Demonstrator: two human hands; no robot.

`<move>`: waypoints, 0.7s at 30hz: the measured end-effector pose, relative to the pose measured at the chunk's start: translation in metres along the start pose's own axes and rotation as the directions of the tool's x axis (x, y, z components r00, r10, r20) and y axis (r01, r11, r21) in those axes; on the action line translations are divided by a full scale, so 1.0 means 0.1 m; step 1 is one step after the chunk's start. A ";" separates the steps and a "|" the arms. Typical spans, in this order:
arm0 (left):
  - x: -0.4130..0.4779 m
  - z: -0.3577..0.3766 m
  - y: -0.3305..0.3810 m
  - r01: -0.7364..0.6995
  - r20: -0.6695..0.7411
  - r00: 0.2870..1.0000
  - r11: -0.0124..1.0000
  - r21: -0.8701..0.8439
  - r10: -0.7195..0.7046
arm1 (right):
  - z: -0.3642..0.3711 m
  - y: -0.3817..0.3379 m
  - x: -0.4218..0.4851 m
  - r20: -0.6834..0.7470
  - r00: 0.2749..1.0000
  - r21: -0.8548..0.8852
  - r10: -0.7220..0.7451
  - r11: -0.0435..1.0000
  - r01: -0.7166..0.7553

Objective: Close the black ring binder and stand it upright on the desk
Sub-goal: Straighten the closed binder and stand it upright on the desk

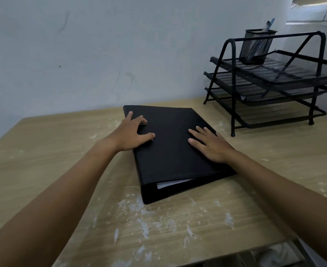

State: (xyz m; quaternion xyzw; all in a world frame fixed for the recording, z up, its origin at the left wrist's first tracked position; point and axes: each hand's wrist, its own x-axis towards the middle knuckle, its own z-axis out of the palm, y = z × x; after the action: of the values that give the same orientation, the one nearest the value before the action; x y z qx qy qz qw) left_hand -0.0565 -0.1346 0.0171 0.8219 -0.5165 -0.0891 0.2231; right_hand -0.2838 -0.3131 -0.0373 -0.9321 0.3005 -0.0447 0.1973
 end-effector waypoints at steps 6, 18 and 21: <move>-0.31 -0.06 -0.07 0.082 -0.048 0.996 0.996 0.028 -0.081 | 0.02 -0.07 0.35 0.041 0.994 -0.012 -0.097 0.995 0.097; -0.67 -0.04 0.09 0.261 -0.190 0.955 0.951 0.167 -0.228 | -0.02 -0.30 0.79 0.123 0.980 -0.020 -0.154 0.987 0.158; -0.67 -0.05 0.07 0.232 -0.181 0.963 0.959 0.165 -0.201 | -0.03 -0.34 0.78 0.120 0.984 -0.019 -0.132 0.991 0.135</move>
State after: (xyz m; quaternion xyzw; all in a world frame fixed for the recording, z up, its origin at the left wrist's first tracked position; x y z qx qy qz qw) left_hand -0.0906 -0.0768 0.0194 0.8953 -0.4092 0.0026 0.1760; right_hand -0.2022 -0.3346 -0.0241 -0.9537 0.2257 0.0016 0.1985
